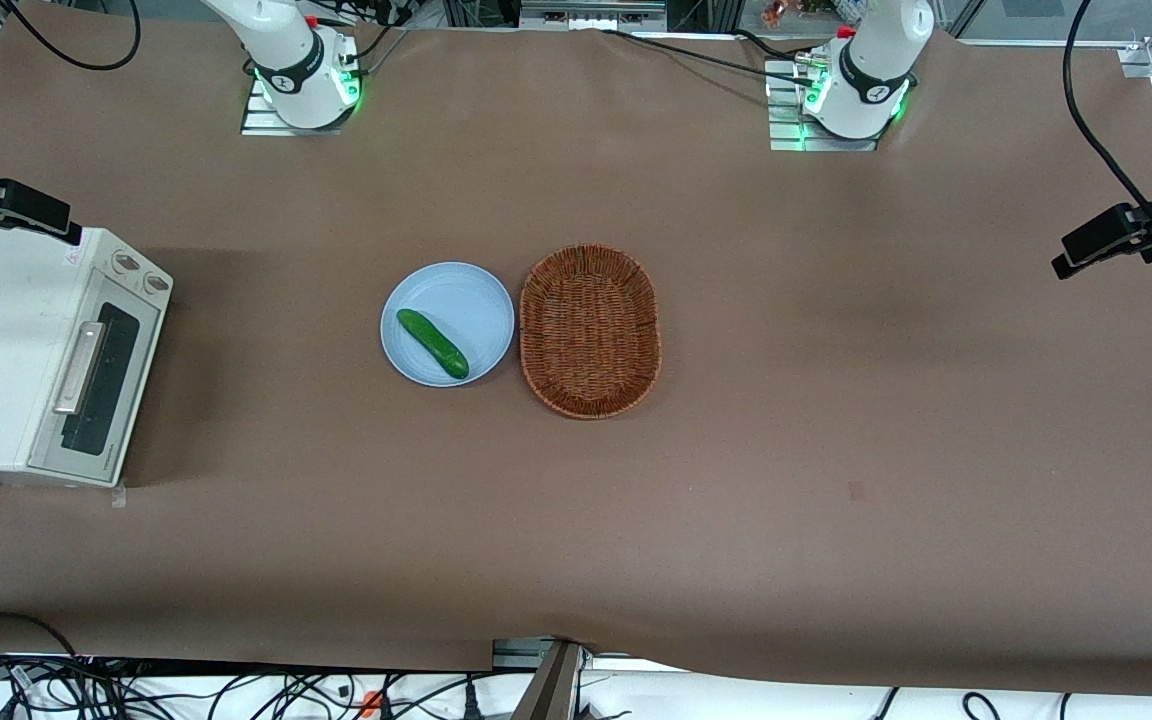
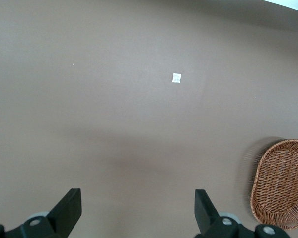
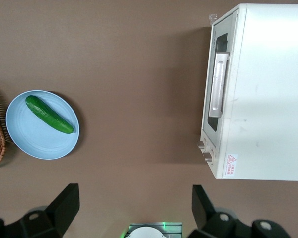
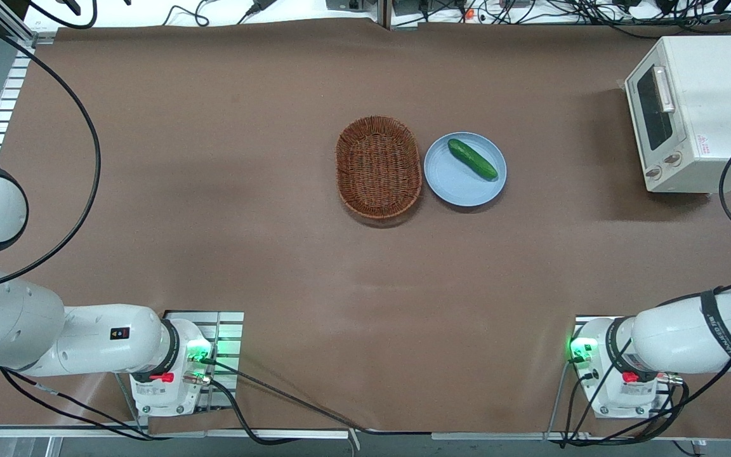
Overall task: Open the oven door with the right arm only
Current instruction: 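Move the right gripper toward the toaster oven's silver door handle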
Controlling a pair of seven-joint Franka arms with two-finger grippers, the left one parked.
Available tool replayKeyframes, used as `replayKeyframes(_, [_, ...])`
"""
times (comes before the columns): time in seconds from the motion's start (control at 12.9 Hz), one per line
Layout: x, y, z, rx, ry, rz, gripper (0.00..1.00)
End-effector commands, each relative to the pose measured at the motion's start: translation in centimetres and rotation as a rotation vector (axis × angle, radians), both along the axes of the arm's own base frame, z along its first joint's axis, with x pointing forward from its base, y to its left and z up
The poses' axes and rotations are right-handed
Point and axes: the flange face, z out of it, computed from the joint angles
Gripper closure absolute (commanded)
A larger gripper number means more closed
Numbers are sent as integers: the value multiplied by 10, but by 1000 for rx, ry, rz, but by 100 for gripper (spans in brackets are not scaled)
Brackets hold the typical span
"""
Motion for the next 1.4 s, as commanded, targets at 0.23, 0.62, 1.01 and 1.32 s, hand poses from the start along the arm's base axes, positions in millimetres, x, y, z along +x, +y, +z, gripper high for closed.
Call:
replayKeyframes(0.23, [-1, 1, 3, -1, -5, -5, 0])
replayKeyframes(0.62, [1, 7, -11, 0, 39, 12, 0])
replayKeyframes(1.01, [2, 15, -28, 1, 105, 21, 0])
replayKeyframes(1.32, [5, 23, -41, 0, 135, 31, 0])
